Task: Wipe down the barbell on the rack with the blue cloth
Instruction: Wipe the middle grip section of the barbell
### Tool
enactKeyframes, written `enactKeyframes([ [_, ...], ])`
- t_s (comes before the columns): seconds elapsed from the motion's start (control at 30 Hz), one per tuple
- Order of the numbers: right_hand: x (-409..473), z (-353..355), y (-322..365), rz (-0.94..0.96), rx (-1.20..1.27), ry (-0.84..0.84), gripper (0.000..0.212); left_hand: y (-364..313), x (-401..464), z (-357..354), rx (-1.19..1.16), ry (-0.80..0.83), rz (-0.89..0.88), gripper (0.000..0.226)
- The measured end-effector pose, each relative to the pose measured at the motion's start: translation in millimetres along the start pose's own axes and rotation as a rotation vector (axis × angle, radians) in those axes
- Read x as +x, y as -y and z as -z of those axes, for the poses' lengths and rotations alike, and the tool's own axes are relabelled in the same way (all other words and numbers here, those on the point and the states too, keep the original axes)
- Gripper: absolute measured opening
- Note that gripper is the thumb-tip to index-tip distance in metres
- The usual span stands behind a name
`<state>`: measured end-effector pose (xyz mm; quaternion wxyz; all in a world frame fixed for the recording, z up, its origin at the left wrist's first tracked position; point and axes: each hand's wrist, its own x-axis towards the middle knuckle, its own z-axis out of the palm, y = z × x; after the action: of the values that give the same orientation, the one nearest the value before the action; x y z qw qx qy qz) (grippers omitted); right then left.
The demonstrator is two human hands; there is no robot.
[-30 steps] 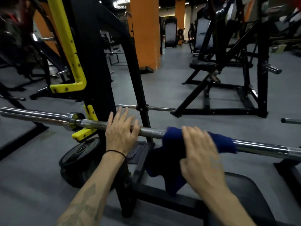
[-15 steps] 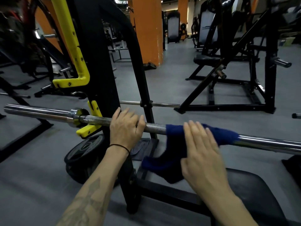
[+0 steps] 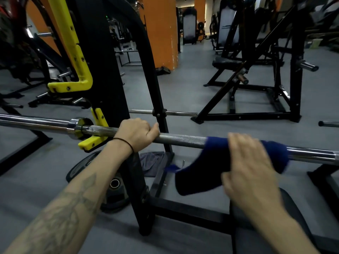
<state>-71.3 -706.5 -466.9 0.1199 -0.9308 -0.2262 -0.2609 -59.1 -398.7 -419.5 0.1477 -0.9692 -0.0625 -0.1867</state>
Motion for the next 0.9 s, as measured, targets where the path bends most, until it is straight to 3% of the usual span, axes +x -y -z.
enactKeyframes([
  [0.07,-6.9,7.4,-21.3,-0.096,-0.057,-0.004,0.095,4.2,9.6,3.3,-0.015,0.104,-0.034,0.080],
  [0.13,-3.8,6.5,-9.8,-0.141,-0.090,-0.012,0.088,6.7,15.8,8.8,0.016,0.219,-0.095,0.102],
  [0.17,1.9,1.7,7.2,-0.125,-0.078,-0.014,0.089,6.5,15.5,10.7,0.047,0.242,-0.112,0.103],
  [0.23,17.1,-14.6,54.2,-0.028,-0.047,0.009,0.094,-1.1,6.1,10.1,0.086,0.189,-0.042,0.073],
  [0.3,27.9,-29.4,95.9,0.093,-0.010,0.037,0.097,-13.8,-10.0,6.7,-0.012,0.037,0.072,0.050],
  [0.4,31.4,-33.4,92.8,0.240,0.017,0.027,0.095,-31.1,-23.6,-1.5,-0.340,-0.204,0.168,0.057],
  [0.47,20.3,-23.0,57.4,0.226,0.042,0.058,0.100,-38.8,-21.4,-4.5,-0.458,-0.234,0.124,0.059],
  [0.57,-6.2,-9.6,11.9,0.082,0.019,-0.018,0.102,-46.0,-18.2,-8.8,-0.404,-0.262,0.131,0.059],
  [0.7,1.1,-15.3,45.6,-0.070,0.008,-0.029,0.098,-48.0,-16.0,-16.5,-0.366,-0.325,0.164,0.056],
  [0.8,29.2,-31.3,90.2,0.065,0.006,-0.036,0.097,-46.8,-15.8,-15.6,-0.363,-0.324,0.170,0.056],
  [0.9,37.9,-36.6,88.1,0.214,0.008,-0.008,0.091,-46.3,-17.8,-18.0,-0.350,-0.330,0.175,0.055],
])
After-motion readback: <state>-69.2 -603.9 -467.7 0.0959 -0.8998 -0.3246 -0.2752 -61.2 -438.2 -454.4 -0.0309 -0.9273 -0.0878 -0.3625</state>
